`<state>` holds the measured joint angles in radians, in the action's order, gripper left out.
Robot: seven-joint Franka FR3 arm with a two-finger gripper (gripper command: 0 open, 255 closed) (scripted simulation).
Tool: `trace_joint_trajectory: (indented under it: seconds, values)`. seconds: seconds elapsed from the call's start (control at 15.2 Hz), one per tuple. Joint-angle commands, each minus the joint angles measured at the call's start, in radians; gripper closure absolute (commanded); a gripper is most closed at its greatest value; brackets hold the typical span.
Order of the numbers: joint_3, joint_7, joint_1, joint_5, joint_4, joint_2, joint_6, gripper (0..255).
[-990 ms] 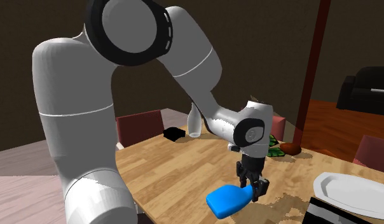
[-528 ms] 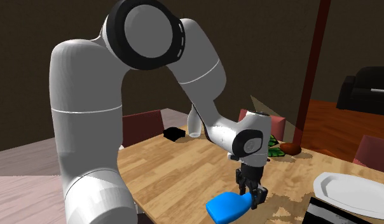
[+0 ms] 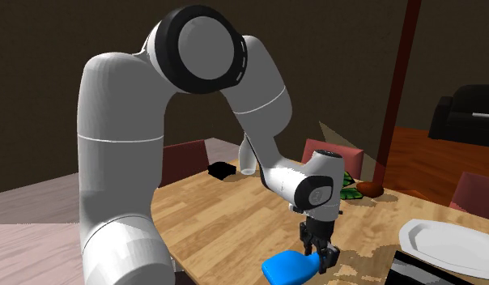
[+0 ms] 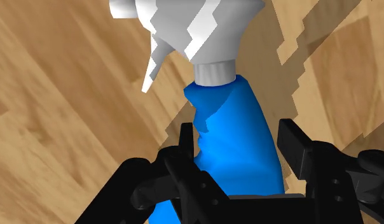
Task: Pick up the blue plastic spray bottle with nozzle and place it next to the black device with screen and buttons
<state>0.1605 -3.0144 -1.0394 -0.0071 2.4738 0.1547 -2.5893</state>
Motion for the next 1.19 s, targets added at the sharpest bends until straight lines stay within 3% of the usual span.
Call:
trace_joint_trajectory:
  seconds: [0.0, 0.13, 0.2, 0.53, 0.79, 1.12]
  values:
    - [0.0, 0.0, 0.0, 0.0, 0.0, 0.0, -0.001, 255]
    - [0.0, 0.0, 0.0, 0.0, 0.0, 0.0, -0.001, 255]
    - [0.0, 0.0, 0.0, 0.0, 0.0, 0.0, -0.001, 0]
    - [0.0, 0.0, 0.0, 0.0, 0.0, 0.0, -0.001, 0]
    - [0.006, 0.02, 0.006, -0.027, -0.02, -0.115, 0.133, 0]
    - [0.005, 0.02, 0.006, -0.027, -0.02, -0.115, 0.133, 0]
